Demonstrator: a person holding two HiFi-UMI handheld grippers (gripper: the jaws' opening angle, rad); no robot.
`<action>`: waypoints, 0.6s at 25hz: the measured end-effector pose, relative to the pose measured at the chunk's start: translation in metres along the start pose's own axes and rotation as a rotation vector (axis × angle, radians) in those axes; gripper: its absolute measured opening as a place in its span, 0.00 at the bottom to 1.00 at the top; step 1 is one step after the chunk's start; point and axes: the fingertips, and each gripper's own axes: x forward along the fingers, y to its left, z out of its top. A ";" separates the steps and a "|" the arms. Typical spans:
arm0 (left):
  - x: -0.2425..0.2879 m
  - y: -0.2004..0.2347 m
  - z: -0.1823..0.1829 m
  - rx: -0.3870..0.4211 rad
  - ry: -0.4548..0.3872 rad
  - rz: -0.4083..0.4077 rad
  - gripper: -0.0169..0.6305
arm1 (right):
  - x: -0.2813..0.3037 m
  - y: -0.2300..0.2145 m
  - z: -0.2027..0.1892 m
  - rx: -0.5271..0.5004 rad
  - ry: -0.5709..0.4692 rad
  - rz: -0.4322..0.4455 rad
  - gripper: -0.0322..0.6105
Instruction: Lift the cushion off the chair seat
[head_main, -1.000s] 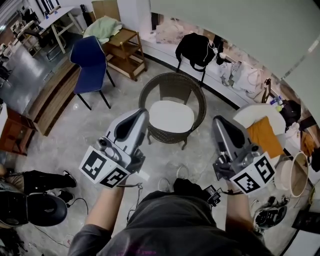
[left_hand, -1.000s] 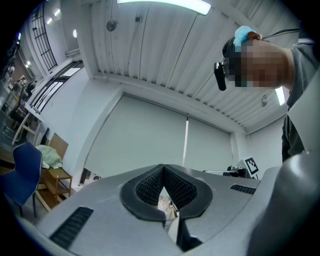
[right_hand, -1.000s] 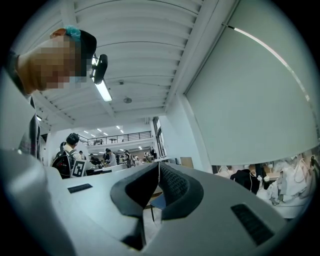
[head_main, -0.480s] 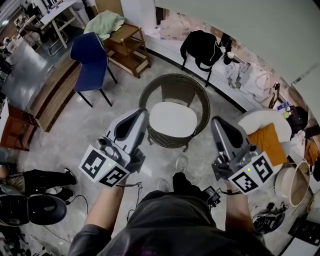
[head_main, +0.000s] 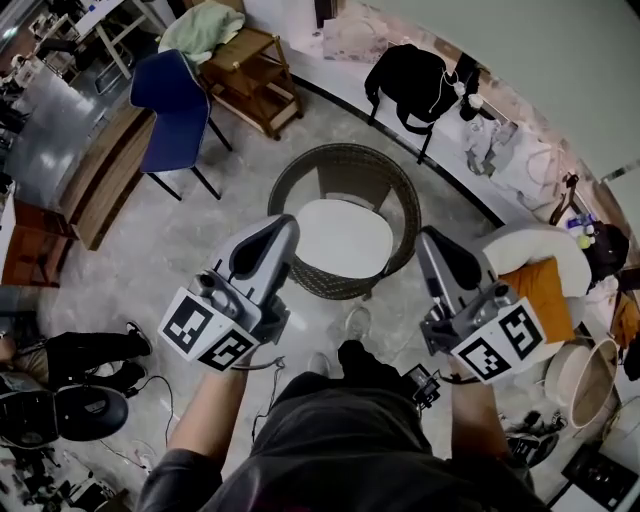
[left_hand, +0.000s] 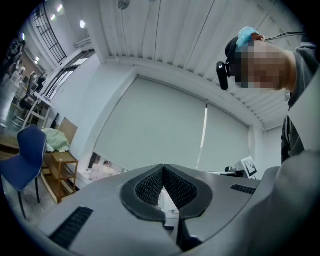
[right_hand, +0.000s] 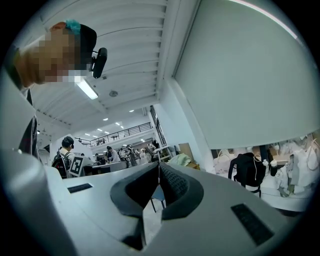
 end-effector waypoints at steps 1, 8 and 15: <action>0.006 0.005 -0.005 -0.005 0.008 0.009 0.04 | 0.005 -0.009 -0.004 0.005 0.011 0.003 0.07; 0.048 0.054 -0.059 -0.031 0.082 0.072 0.04 | 0.043 -0.072 -0.049 0.041 0.096 0.004 0.07; 0.069 0.113 -0.129 -0.074 0.179 0.101 0.06 | 0.076 -0.123 -0.117 0.078 0.182 -0.050 0.07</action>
